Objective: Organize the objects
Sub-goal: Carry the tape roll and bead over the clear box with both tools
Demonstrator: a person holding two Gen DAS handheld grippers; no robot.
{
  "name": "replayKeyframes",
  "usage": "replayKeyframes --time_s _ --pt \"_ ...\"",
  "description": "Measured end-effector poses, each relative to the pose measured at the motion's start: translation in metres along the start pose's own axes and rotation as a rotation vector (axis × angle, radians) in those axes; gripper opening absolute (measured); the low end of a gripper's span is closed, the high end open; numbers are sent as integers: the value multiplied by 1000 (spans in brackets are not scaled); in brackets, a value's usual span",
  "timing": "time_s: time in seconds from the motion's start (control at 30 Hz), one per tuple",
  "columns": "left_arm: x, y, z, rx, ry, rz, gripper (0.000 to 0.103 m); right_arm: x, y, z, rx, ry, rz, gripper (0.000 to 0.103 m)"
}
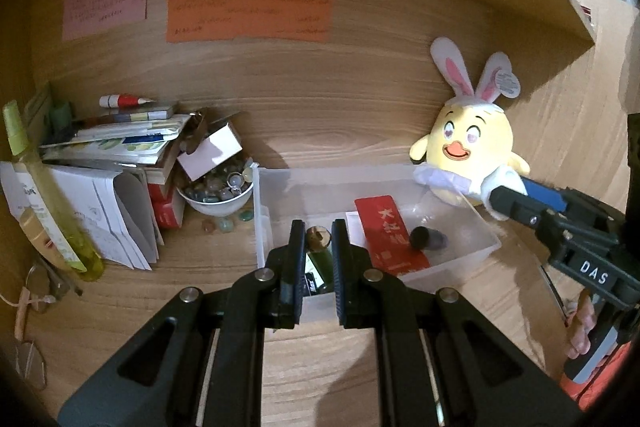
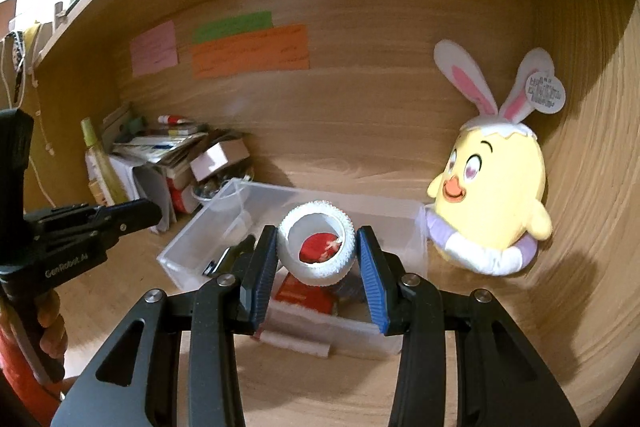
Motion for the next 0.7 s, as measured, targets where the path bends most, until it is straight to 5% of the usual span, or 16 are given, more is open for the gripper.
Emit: replayKeyframes --time_s 0.7 --pt "33 -54 7 -26 10 140 12 42 -51 -29 51 -49 145 37"
Point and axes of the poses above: each gripper's, at about its wrist camera, not at the fingertips, and y roughly against the way its jaws point, z to its left, x to its underside, the point moved 7 cm from there along -y, roughly the way its jaws point, and after that the axes turned 10 degrees about -z, right-handed, at the moved point
